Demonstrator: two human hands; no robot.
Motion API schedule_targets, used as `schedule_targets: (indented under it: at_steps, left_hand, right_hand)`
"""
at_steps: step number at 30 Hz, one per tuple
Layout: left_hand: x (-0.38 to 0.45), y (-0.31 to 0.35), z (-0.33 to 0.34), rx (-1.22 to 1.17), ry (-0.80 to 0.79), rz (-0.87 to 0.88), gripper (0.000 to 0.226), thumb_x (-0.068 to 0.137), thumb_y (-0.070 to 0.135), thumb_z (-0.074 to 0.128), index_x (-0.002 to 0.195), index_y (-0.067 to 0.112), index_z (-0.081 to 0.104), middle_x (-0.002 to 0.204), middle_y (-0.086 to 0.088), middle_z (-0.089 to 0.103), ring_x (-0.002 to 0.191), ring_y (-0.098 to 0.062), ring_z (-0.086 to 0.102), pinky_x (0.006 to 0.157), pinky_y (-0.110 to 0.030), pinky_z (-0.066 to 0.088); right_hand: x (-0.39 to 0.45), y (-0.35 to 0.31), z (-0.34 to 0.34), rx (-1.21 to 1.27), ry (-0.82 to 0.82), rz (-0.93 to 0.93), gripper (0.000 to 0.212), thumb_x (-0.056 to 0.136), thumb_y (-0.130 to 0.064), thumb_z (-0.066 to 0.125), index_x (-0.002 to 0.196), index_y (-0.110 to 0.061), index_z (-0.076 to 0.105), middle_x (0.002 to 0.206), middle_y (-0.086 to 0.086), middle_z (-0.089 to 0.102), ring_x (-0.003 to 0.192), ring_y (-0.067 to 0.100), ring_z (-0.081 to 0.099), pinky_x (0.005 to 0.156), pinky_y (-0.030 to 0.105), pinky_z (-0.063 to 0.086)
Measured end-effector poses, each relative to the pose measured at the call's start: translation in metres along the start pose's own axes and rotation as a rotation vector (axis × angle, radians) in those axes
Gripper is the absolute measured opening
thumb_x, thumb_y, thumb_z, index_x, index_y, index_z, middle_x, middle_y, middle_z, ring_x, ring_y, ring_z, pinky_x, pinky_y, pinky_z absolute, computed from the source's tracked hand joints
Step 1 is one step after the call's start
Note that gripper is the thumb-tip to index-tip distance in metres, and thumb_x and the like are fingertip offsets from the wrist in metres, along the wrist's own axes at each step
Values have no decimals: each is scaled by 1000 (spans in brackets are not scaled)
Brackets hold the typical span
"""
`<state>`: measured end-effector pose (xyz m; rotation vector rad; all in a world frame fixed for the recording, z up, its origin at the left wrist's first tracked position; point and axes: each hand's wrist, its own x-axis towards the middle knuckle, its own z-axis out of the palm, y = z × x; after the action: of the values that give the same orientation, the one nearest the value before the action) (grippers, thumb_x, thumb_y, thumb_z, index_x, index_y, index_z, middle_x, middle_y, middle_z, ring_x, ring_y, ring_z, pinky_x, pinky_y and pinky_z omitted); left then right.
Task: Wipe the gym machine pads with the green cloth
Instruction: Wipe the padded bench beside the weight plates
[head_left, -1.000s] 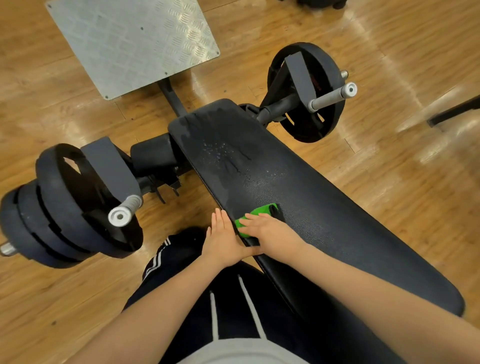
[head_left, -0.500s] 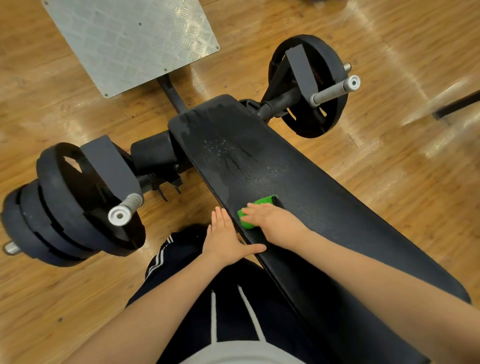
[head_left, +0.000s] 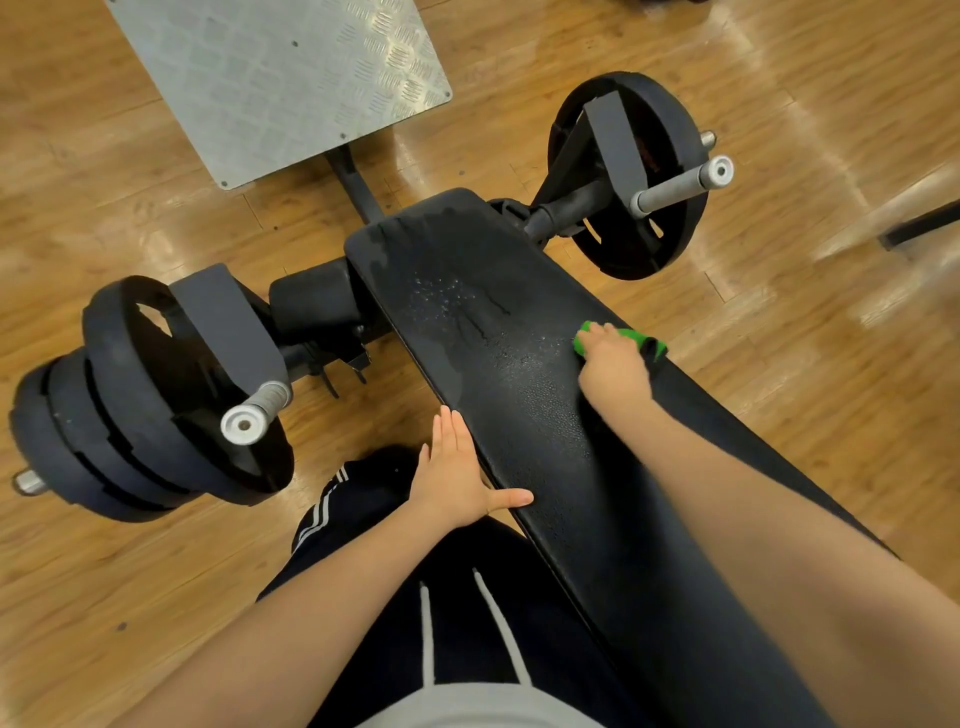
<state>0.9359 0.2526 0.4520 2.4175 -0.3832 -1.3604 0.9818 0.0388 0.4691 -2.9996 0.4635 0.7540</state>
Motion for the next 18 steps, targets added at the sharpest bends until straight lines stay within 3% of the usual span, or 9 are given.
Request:
schedule_targets:
  at_steps: [3,5,8,11,18]
  left_hand:
    - [-1,0,3,21,14,-13,141,66,80,60,147,0,-23,158,-15,-24,147,-27,-19,120,-47,4]
    - [0,0,4,24,20,-10,140,67,79,61,147,0,-23,158,-16,-24,146,-27,-20,120,-47,4]
    - [1,0,4,17,33,-12,142,65,78,63,147,1,-22,158,-15,-24,146,-26,-20,119,-47,3]
    - [0,2,4,33,30,-18,140,66,77,64,148,1,-21,158,-15,-22,147,-26,-19,119,-46,3]
    - [-4,2,5,13,6,-45,136,70,78,59,148,1,-21,158,-16,-22,147,-28,-18,120,-46,4]
  right_hand:
    - [-16,-41,14,-86,-7,-215,39,79,-2,50,117,-9,50,123,9,48,113,25,44,85,35,39]
    - [-28,-65,26,-52,-41,-326,49,80,-4,49,129,-10,45,136,9,42,126,26,37,97,36,35]
    - [-49,-85,38,-30,-112,-454,56,88,-6,43,143,-10,31,152,9,24,141,26,17,111,37,18]
    - [-62,-80,38,42,-173,-521,57,91,-5,40,146,-13,27,155,4,20,144,20,11,114,33,7]
    - [-79,-40,24,43,-236,-555,60,92,-7,45,147,-18,24,157,-2,14,144,13,7,113,25,1]
